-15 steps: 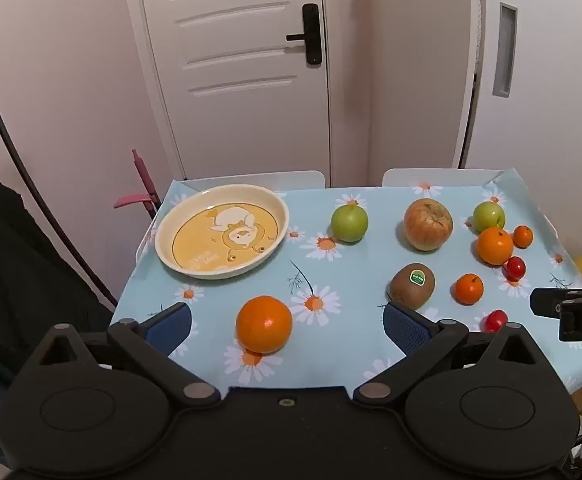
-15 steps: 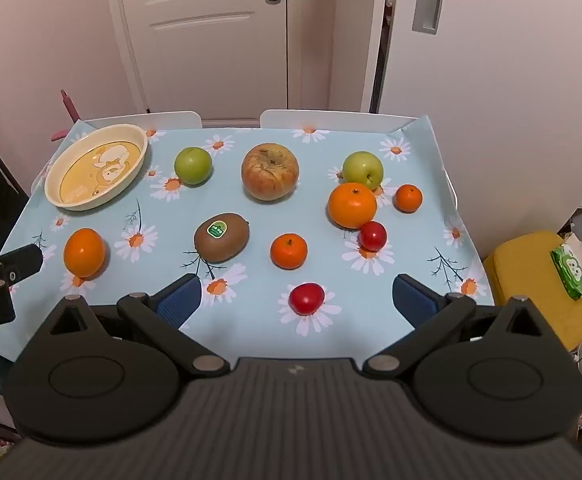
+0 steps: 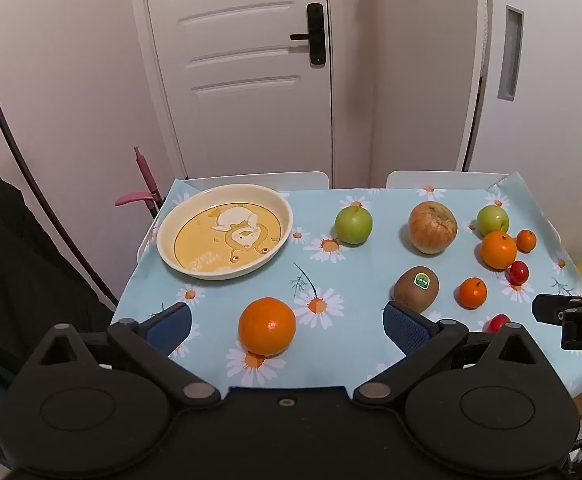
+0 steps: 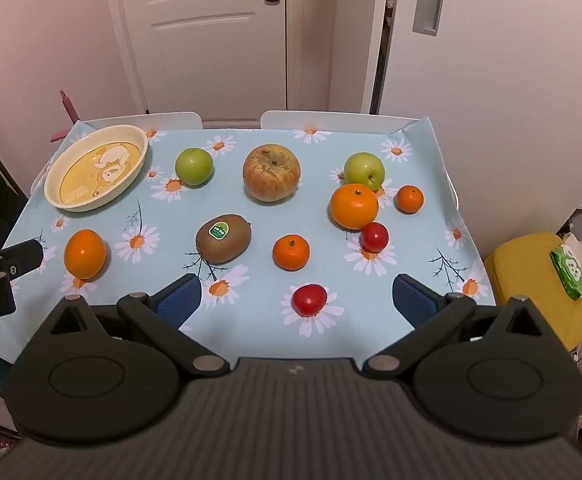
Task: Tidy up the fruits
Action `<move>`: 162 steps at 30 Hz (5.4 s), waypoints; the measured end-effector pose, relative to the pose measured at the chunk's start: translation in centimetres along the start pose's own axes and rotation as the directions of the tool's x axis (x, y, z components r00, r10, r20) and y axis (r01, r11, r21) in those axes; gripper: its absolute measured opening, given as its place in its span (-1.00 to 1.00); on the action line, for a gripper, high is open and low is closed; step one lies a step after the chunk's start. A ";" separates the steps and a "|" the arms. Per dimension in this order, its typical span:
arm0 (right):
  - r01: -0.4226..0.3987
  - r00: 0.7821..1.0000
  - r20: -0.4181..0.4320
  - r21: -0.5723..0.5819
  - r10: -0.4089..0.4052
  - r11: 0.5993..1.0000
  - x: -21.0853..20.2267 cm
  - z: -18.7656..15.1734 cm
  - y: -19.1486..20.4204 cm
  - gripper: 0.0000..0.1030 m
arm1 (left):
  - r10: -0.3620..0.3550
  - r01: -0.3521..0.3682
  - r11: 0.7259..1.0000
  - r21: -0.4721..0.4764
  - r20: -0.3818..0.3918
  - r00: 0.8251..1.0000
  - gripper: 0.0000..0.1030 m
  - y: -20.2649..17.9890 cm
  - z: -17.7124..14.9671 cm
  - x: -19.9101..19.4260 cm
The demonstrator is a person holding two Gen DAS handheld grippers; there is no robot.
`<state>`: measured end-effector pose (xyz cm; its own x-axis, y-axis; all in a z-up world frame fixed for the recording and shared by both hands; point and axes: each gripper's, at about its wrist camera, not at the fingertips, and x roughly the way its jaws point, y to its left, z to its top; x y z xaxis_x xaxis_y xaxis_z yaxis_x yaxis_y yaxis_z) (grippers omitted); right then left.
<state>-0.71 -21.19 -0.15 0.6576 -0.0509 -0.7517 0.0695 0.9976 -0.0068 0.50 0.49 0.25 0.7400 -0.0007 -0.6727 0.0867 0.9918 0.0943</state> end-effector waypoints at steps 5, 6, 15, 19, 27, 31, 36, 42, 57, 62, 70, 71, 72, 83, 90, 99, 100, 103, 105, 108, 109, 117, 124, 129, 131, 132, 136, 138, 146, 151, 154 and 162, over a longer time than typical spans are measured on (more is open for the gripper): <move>-0.001 1.000 0.001 0.001 0.001 1.000 0.0 0.0 0.0 1.00 | -0.005 0.005 1.000 0.001 0.003 1.000 1.00 -0.1 -0.3 0.0; 0.000 1.000 0.002 0.000 0.000 1.000 -0.1 0.0 -0.1 1.00 | -0.005 0.005 1.000 0.003 0.004 1.000 1.00 -0.2 -0.4 0.0; -0.001 1.000 0.001 0.004 0.001 1.000 -0.1 0.1 -0.1 1.00 | -0.006 0.006 1.000 0.005 0.003 1.000 1.00 -0.2 -0.3 -0.1; -0.001 1.000 0.002 0.004 0.001 1.000 -0.1 0.1 0.0 1.00 | -0.008 0.008 1.000 0.005 0.004 1.000 1.00 -0.2 -0.2 -0.1; -0.001 1.000 0.003 0.005 0.001 1.000 -0.1 0.2 0.0 1.00 | -0.011 0.011 1.000 0.008 0.007 1.000 1.00 -0.1 0.1 -0.1; -0.001 1.000 0.004 0.005 0.001 1.000 -0.1 0.2 0.1 1.00 | -0.011 0.011 1.000 0.008 0.007 1.000 1.00 -0.1 0.1 -0.1; 0.000 1.000 0.004 0.005 0.000 1.000 0.0 0.2 0.1 1.00 | -0.011 0.011 1.000 0.011 0.006 1.000 1.00 0.0 0.2 -0.1; -0.002 1.000 0.004 0.004 0.002 1.000 0.2 0.3 0.1 1.00 | -0.011 0.011 1.000 0.006 0.003 1.000 1.00 0.0 0.4 0.1; -0.001 1.000 0.003 0.006 0.001 1.000 0.4 0.4 0.1 1.00 | -0.008 0.008 1.000 -0.002 0.003 1.000 1.00 0.5 0.4 0.4; -0.001 1.000 0.003 0.006 0.001 1.000 0.4 0.4 0.1 1.00 | -0.007 0.007 1.000 -0.001 0.003 1.000 1.00 0.6 0.4 0.6; -0.001 1.000 0.001 0.009 0.001 1.000 0.4 0.5 0.1 1.00 | -0.005 0.005 1.000 0.001 0.006 1.000 1.00 0.6 0.4 0.6; -0.001 1.000 0.000 0.009 0.001 1.000 0.4 0.5 0.2 1.00 | -0.006 0.006 1.000 0.001 0.006 1.000 1.00 0.6 0.4 0.6; -0.001 1.000 0.001 0.010 0.001 1.000 0.4 0.5 0.2 1.00 | -0.006 0.006 1.000 0.002 0.006 1.000 1.00 0.6 0.4 0.5; -0.017 1.000 0.008 0.015 0.017 1.000 0.5 0.5 0.8 1.00 | -0.002 0.001 0.999 0.032 0.013 1.000 1.00 1.3 0.9 0.7; -0.094 0.995 0.023 -0.092 0.096 0.991 2.6 0.7 1.5 1.00 | -0.004 0.004 0.999 0.036 0.013 1.000 1.00 2.1 0.4 2.5; -0.251 0.967 -0.030 -0.298 0.254 0.921 8.2 1.2 1.6 1.00 | 0.073 -0.074 0.997 -0.011 -0.042 0.996 1.00 1.0 -2.3 7.0; -0.266 0.963 -0.040 -0.316 0.268 0.911 9.1 1.3 1.6 1.00 | 0.088 -0.089 0.996 -0.011 -0.041 0.995 1.00 0.9 -2.6 7.6; -0.297 0.954 -0.061 -0.354 0.294 0.887 11.2 1.5 1.6 1.00 | 0.104 -0.106 0.994 -0.035 -0.035 0.994 1.00 0.7 -3.3 9.3; -0.313 0.948 -0.064 -0.377 0.312 0.872 12.5 1.6 1.6 1.00 | 0.117 -0.119 0.992 -0.045 -0.035 0.992 1.00 0.6 -3.6 10.4; -0.341 0.937 -0.070 -0.394 0.342 0.854 14.0 1.7 1.7 1.00 | 0.130 -0.132 0.989 -0.068 -0.038 0.991 0.98 0.9 -3.9 11.7; -0.350 0.933 -0.072 -0.400 0.352 0.847 14.5 1.8 1.7 1.00 | 0.132 -0.134 0.988 -0.080 -0.039 0.991 0.97 1.1 -4.0 12.0; -0.391 0.916 -0.089 -0.424 0.392 0.817 17.0 1.6 2.9 1.00 | 0.100 -0.108 0.983 -0.146 -0.059 0.993 0.76 1.8 -4.4 14.0; -0.389 0.917 -0.095 -0.436 0.388 0.811 18.4 1.5 3.3 1.00 | 0.056 -0.073 0.979 -0.190 -0.090 0.994 0.45 2.1 -4.6 15.7; -0.397 0.915 -0.103 -0.418 0.391 0.817 19.0 1.7 3.3 1.00 | 0.024 -0.044 0.976 -0.212 -0.095 0.995 0.27 2.3 -4.5 16.0; -0.398 0.914 -0.109 -0.415 0.390 0.818 19.3 1.7 3.4 1.00 | 0.025 -0.044 0.976 -0.214 -0.095 0.995 0.26 2.3 -4.5 15.9; -0.399 0.914 -0.110 -0.414 0.390 0.818 19.3 1.7 3.5 1.00 | 0.024 -0.044 0.976 -0.214 -0.094 0.995 0.26 2.3 -4.5 15.8; -0.405 0.912 -0.118 -0.408 0.392 0.818 19.7 1.7 3.6 0.96 | 0.041 -0.056 0.983 -0.177 -0.088 0.995 0.26 1.9 -4.8 15.6; -0.403 0.913 -0.118 -0.407 0.390 0.820 19.8 1.7 3.7 0.95 | 0.047 -0.061 0.984 -0.167 -0.087 0.995 0.26 1.8 -4.9 15.4; -0.403 0.913 -0.114 -0.408 0.392 0.819 19.7 2.0 3.8 0.56 | 0.068 -0.082 0.984 -0.160 -0.092 0.994 0.25 1.9 -5.2 14.9; -0.416 0.908 -0.127 -0.408 0.400 0.813 19.2 2.1 3.8 0.53 | 0.076 -0.091 0.979 -0.181 -0.091 0.993 0.25 2.0 -5.7 13.7; -0.432 0.900 -0.132 -0.398 0.416 0.809 18.5 2.4 3.7 0.52 | 0.087 -0.101 0.976 -0.191 -0.080 0.993 0.25 2.3 -5.5 12.6; -0.449 0.890 -0.129 -0.410 0.437 0.794 14.8 4.8 4.6 0.52 | 0.134 -0.133 0.974 -0.184 -0.003 0.991 0.25 3.5 -3.0 8.7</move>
<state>12.93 -17.57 -8.20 0.5191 0.3968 -0.7570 -0.5478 0.8343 0.0617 5.24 4.29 -7.42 0.7426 0.1331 -0.6564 -0.1366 0.9896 0.0460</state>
